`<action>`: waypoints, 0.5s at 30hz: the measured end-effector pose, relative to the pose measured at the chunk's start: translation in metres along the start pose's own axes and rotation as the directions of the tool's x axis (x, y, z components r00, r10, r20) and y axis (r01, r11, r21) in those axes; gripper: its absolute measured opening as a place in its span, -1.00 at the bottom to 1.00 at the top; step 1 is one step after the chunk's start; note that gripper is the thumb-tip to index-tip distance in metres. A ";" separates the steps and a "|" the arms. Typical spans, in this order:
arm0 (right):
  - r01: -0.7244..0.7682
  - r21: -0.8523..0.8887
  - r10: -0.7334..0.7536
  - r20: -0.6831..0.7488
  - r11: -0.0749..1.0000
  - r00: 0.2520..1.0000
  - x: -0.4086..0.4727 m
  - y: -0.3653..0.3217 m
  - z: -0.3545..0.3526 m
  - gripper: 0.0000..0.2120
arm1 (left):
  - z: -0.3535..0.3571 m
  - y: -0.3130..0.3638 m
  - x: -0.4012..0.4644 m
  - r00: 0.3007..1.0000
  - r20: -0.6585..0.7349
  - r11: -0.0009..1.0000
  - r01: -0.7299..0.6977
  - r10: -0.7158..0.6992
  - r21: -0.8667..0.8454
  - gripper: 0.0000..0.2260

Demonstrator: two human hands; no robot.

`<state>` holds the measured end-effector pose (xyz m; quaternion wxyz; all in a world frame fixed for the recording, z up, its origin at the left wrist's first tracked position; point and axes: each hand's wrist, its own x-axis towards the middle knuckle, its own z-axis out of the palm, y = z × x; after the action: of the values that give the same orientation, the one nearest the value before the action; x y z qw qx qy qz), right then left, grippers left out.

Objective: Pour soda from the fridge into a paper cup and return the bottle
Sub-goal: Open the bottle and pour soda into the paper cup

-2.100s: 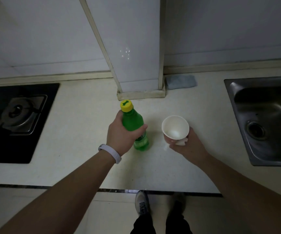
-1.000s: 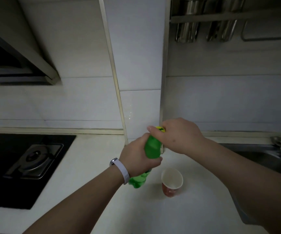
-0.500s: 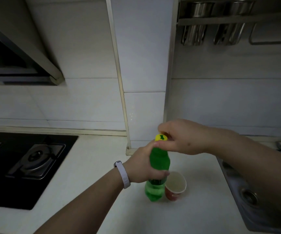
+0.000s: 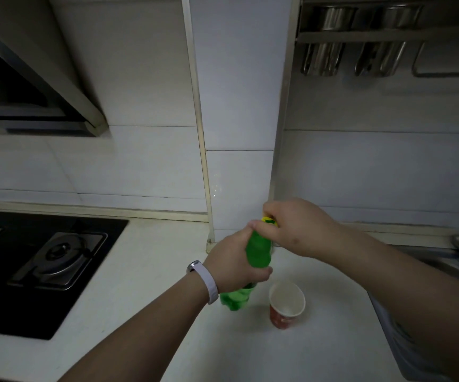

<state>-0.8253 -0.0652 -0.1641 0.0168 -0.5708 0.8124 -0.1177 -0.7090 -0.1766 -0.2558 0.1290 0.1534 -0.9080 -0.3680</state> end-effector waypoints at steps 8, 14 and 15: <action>0.201 0.345 -0.257 0.124 0.917 0.958 -0.001 -0.005 -0.003 -0.76 | -0.007 -0.013 -0.003 0.996 0.084 0.994 0.013 -0.004 -0.109 -0.42; -0.057 0.055 0.057 0.004 0.997 0.998 0.006 -0.012 0.002 -0.63 | -0.006 -0.013 -0.004 0.996 0.092 1.000 -0.010 0.013 -0.027 -0.41; -0.047 0.019 0.047 0.010 0.999 0.999 0.006 -0.010 0.004 -0.63 | -0.006 -0.014 -0.004 0.996 0.088 1.000 -0.013 0.015 -0.025 -0.42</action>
<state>-0.8179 -0.0750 -0.1649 0.0288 -0.5518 0.8245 -0.1222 -0.7002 -0.1884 -0.2618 0.0934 0.1289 -0.9093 -0.3844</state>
